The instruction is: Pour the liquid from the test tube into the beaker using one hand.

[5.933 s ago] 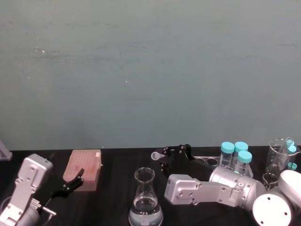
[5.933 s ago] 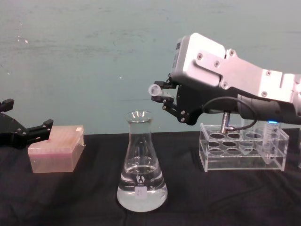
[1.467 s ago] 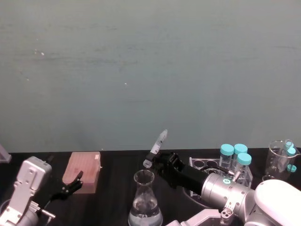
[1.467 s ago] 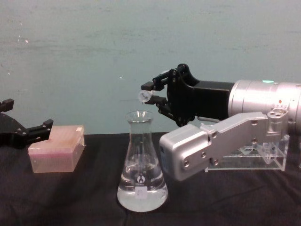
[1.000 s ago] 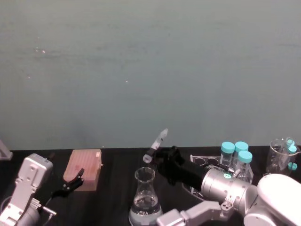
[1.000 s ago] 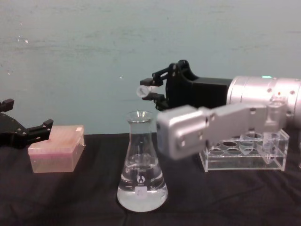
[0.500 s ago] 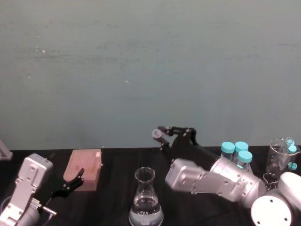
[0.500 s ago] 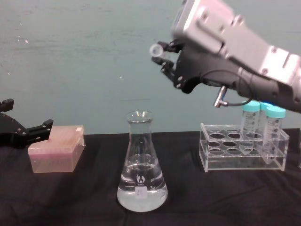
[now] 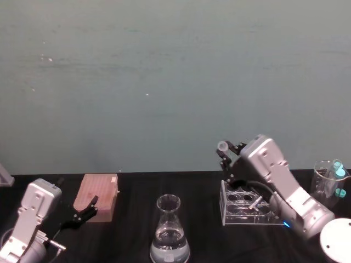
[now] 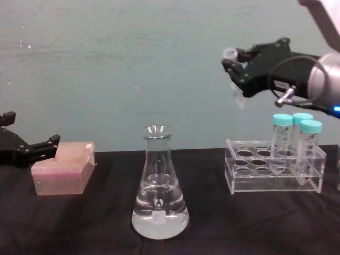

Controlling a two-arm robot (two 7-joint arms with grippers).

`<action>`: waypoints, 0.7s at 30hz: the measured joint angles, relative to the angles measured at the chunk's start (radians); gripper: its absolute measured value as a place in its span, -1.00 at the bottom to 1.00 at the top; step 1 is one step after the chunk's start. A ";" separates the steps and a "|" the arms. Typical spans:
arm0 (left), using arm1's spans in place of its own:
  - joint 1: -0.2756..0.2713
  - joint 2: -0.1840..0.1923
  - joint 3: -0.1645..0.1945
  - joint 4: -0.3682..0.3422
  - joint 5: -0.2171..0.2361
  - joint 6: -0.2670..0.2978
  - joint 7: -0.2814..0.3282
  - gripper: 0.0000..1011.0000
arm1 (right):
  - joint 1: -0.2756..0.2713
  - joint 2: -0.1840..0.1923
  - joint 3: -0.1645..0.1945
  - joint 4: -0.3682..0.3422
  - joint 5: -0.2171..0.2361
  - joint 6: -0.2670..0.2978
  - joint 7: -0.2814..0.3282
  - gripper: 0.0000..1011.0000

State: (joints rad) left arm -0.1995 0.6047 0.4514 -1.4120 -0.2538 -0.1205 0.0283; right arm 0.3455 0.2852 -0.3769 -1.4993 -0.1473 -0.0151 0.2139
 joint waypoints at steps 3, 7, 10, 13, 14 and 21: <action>0.000 0.000 0.000 0.000 0.000 0.000 0.000 0.98 | -0.014 -0.010 0.036 -0.006 0.047 0.046 0.027 -0.62; 0.000 0.000 0.000 0.000 0.000 0.000 0.000 0.98 | -0.024 -0.018 0.068 -0.009 0.087 0.083 0.049 -0.62; 0.000 0.000 0.000 0.000 0.000 0.000 0.000 0.98 | -0.028 -0.024 0.086 -0.009 0.115 0.101 0.061 -0.62; 0.000 0.000 0.000 0.000 0.000 0.000 0.000 0.98 | -0.028 -0.030 0.099 -0.004 0.140 0.119 0.072 -0.62; 0.000 0.000 0.000 0.000 0.000 0.000 0.000 0.98 | -0.028 -0.031 0.101 -0.002 0.146 0.122 0.074 -0.62; 0.000 0.000 0.000 0.000 0.000 0.000 0.000 0.98 | -0.020 -0.036 0.116 0.024 0.203 0.168 0.098 -0.62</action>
State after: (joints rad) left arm -0.1995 0.6047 0.4514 -1.4120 -0.2539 -0.1206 0.0283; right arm 0.3253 0.2495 -0.2610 -1.4757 0.0558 0.1525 0.3123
